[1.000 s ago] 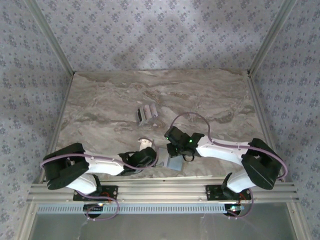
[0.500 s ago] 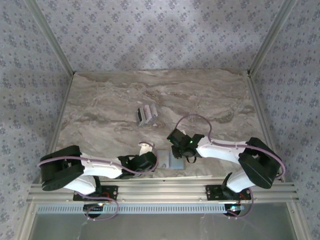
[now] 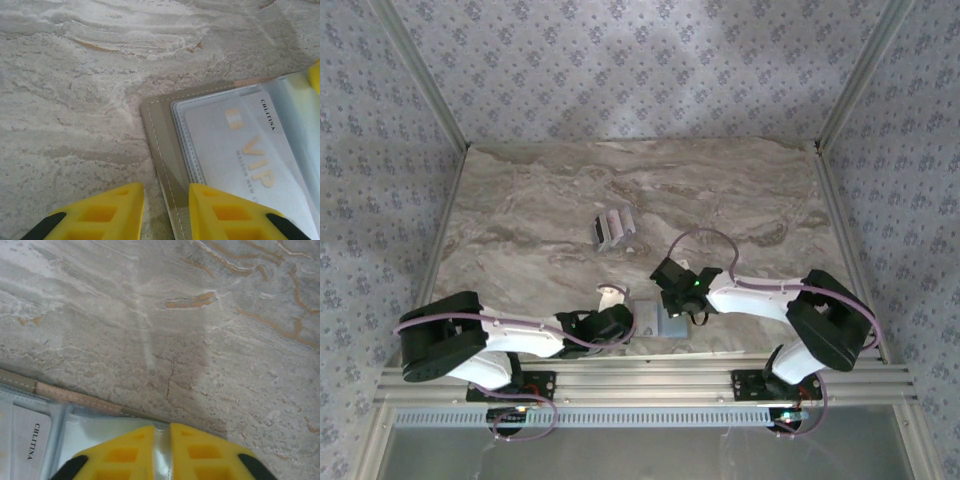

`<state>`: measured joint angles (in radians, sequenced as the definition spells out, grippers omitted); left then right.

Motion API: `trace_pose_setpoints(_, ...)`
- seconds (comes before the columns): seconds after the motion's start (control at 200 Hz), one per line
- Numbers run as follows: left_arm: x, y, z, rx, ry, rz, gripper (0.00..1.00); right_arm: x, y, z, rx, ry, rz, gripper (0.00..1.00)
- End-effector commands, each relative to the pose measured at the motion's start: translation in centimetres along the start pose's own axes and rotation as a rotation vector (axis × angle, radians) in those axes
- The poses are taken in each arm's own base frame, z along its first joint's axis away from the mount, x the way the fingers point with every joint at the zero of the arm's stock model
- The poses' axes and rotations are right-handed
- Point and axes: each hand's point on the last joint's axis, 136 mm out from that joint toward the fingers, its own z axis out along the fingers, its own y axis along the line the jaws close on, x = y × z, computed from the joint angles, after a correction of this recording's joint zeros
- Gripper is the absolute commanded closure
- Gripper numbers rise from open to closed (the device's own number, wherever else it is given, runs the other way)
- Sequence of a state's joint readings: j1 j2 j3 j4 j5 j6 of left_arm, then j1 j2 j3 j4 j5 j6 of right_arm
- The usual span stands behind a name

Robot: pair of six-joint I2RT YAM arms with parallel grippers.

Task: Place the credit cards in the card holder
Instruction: Flip over the card slot in the card holder.

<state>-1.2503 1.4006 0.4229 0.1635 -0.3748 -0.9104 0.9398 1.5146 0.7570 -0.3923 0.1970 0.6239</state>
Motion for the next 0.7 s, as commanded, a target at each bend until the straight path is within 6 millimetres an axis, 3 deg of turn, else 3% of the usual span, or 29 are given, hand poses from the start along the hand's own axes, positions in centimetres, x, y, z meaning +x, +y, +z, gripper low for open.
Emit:
trace_pose_setpoints(0.0,3.3,2.2,0.0,-0.072,0.124,0.051,0.69,1.7,-0.2,0.7,0.01,0.051,-0.004,0.92)
trace_pose_setpoints(0.065,3.4,2.3,0.2,-0.079,0.127,0.057,0.69,1.4,0.2,0.3,-0.007,0.036,-0.005,1.0)
trace_pose_setpoints(0.43,4.5,2.1,1.6,-0.085,0.162,0.053,0.7,-1.5,3.2,-4.0,-0.165,-0.069,-0.037,1.0)
trace_pose_setpoints(0.695,4.7,1.5,1.9,-0.076,0.166,0.04,0.7,-1.8,6.2,-3.3,-0.292,-0.043,-0.034,1.0)
